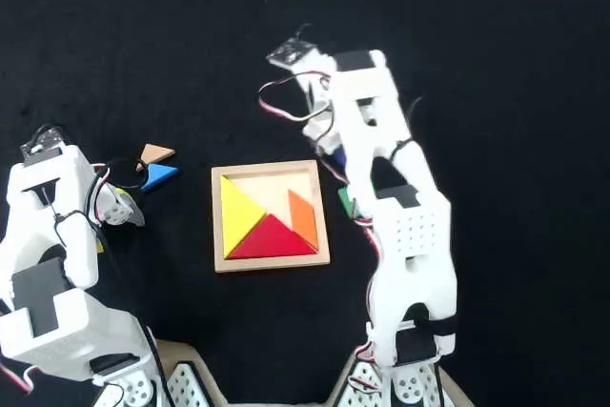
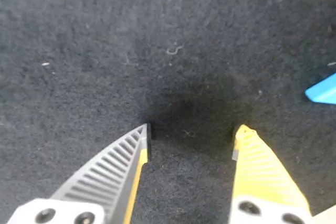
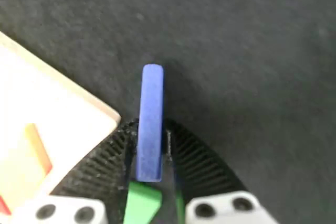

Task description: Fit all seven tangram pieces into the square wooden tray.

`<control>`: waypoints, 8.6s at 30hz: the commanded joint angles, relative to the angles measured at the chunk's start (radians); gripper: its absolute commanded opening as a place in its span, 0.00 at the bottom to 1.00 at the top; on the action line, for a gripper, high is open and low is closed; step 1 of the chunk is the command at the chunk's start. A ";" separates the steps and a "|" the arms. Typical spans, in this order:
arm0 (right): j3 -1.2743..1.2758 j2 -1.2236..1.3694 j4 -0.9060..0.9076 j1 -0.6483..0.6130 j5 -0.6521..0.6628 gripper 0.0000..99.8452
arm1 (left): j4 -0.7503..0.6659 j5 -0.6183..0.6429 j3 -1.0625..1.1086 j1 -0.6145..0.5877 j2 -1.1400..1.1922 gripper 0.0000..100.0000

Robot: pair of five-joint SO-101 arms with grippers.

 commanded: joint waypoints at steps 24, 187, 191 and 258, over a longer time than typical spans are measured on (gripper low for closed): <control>-0.053 0.005 0.166 -0.269 -0.086 0.01 | -0.014 -0.005 0.005 0.038 0.003 0.26; 0.291 -0.179 -0.075 -0.181 -0.043 0.01 | -0.015 -0.005 0.005 0.038 0.003 0.26; 0.291 -0.179 -0.012 -0.180 -0.021 0.01 | -0.015 -0.005 0.005 0.038 0.003 0.26; 1.138 -0.733 -0.755 0.054 -0.417 0.02 | 0.161 -1.387 -1.124 0.208 0.572 0.26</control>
